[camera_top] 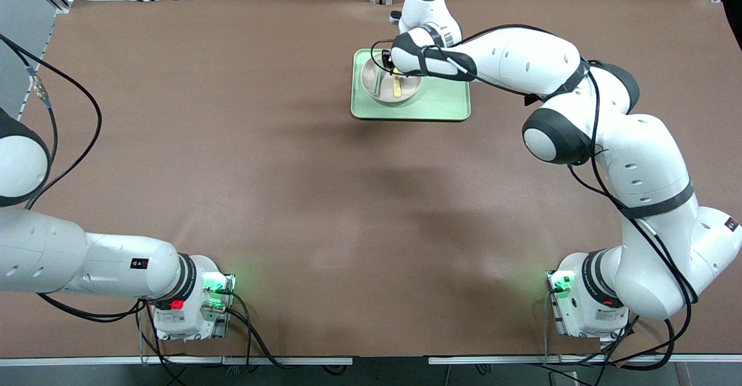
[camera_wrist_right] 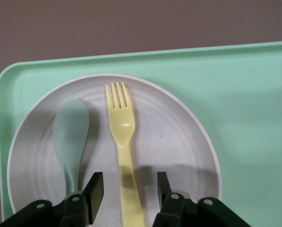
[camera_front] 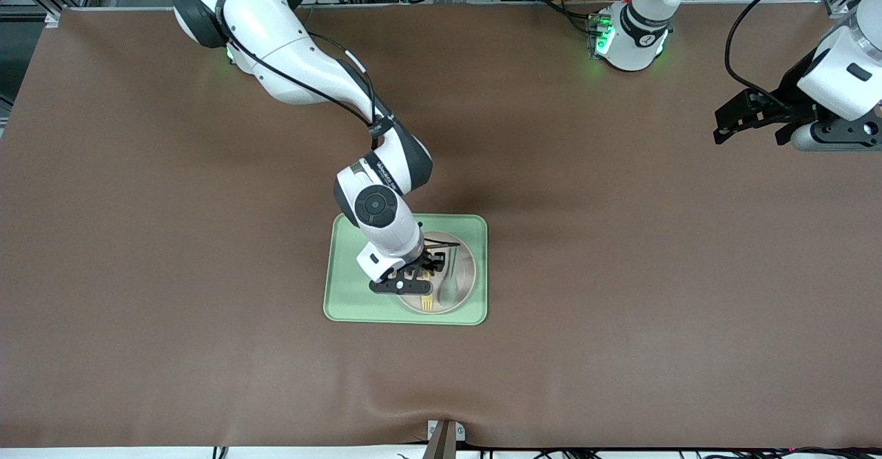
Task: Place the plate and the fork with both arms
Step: 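Grasp the yellow fork on the plate with the right gripper and lift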
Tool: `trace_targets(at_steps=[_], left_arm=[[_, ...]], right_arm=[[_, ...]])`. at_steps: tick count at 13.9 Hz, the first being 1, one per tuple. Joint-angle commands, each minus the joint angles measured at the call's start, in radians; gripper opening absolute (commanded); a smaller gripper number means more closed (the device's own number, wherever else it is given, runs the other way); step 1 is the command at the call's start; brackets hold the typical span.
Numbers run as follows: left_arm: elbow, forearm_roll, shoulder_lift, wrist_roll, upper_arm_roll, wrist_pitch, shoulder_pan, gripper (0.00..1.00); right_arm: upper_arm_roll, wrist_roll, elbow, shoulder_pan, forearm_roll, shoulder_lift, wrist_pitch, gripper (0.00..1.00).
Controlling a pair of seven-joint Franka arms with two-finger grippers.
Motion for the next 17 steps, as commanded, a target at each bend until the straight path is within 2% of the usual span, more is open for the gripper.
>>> trace_targets(at_steps=[1, 9, 14, 15, 17], left_arm=[[-0.013, 0.019, -0.022, 0.009, -0.005, -0.009, 0.006, 1.0], [-0.011, 0.017, -0.024, 0.009, -0.004, -0.009, 0.006, 1.0], [-0.01, 0.017, -0.024, 0.003, -0.004, -0.009, 0.006, 1.0], [-0.01, 0.017, -0.024, 0.004, -0.004, -0.009, 0.006, 1.0], [-0.016, 0.017, -0.024, -0.02, -0.004, -0.013, 0.006, 1.0]], right_arm=[[-0.014, 0.011, 0.045, 0.017, 0.008, 0.037, 0.003, 0.54], [-0.019, 0.011, 0.045, 0.038, -0.013, 0.063, 0.022, 0.48], [-0.019, 0.009, 0.042, 0.037, -0.04, 0.062, 0.019, 0.07], [-0.019, 0.009, 0.042, 0.037, -0.04, 0.06, 0.014, 0.03], [-0.017, 0.011, 0.043, 0.032, -0.038, 0.054, 0.01, 0.01]])
